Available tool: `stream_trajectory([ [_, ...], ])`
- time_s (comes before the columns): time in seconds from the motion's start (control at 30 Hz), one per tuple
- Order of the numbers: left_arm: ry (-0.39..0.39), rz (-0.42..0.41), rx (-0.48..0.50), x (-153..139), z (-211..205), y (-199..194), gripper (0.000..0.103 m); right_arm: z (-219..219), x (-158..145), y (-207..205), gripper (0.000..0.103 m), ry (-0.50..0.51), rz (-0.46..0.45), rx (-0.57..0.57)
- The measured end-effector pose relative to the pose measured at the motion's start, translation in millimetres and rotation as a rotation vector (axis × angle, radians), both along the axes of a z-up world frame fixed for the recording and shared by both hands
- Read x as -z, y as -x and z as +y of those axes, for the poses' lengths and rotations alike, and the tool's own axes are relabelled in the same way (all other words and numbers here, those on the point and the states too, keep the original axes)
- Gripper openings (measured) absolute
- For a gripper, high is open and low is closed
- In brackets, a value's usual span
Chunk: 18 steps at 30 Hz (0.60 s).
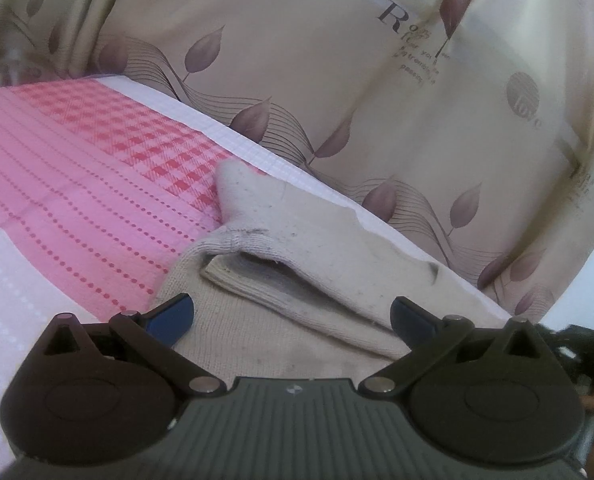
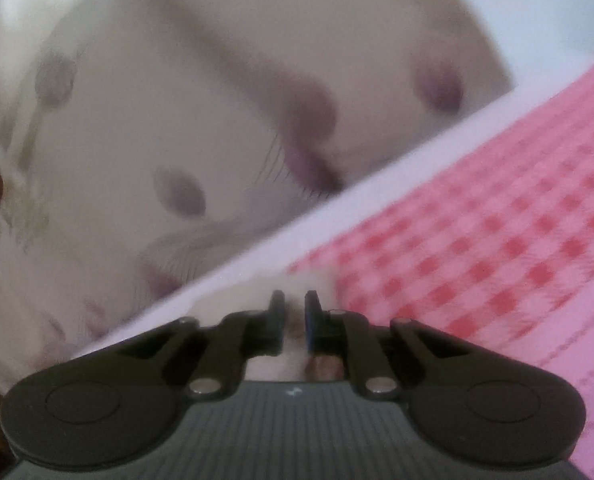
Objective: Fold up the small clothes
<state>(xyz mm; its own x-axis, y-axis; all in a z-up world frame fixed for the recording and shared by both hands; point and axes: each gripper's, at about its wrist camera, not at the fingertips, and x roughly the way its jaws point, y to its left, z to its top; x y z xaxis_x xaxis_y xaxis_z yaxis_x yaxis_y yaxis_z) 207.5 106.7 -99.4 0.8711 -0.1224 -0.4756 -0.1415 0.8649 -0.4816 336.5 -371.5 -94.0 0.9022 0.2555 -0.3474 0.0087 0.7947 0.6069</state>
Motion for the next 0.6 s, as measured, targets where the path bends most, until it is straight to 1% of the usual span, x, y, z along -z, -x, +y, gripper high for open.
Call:
stream_trajectory([
  [0.1,0.004,0.001,0.0,0,1,0,0.103,1,-10,29,0.01,0.008,-0.015,-0.041],
  [0.17,0.007,0.0,-0.002,1,1,0,0.103,6,-15,59,0.01,0.012,-0.011,-0.116],
  [0.2,0.008,0.0,-0.002,1,1,0,0.103,11,-15,73,0.01,0.026,0.007,-0.155],
  [0.23,0.008,0.0,-0.002,1,1,0,0.103,17,-15,91,0.01,0.058,0.032,-0.195],
  [0.3,0.008,0.0,-0.002,1,1,0,0.103,26,-14,127,0.01,0.122,0.055,-0.238],
  [0.33,0.01,0.0,-0.001,1,2,0,0.103,29,-13,150,0.01,0.154,0.067,-0.244],
  [0.4,0.013,0.002,0.013,0,3,0,0.103,34,-9,188,0.012,0.205,0.094,-0.22],
  [0.47,-0.006,0.032,0.079,-5,2,-2,0.102,30,-6,231,0.024,0.249,0.109,-0.166],
  [0.5,-0.021,0.051,0.131,-9,1,2,0.102,25,-3,251,0.041,0.252,0.121,-0.136],
  [0.53,-0.034,0.061,0.175,-13,1,11,0.102,19,-1,268,0.064,0.24,0.126,-0.118],
  [0.57,-0.044,0.056,0.2,-16,1,22,0.102,15,1,287,0.075,0.222,0.126,-0.109],
  [0.6,-0.059,0.051,0.223,-18,1,36,0.103,11,3,302,0.081,0.214,0.129,-0.104],
])
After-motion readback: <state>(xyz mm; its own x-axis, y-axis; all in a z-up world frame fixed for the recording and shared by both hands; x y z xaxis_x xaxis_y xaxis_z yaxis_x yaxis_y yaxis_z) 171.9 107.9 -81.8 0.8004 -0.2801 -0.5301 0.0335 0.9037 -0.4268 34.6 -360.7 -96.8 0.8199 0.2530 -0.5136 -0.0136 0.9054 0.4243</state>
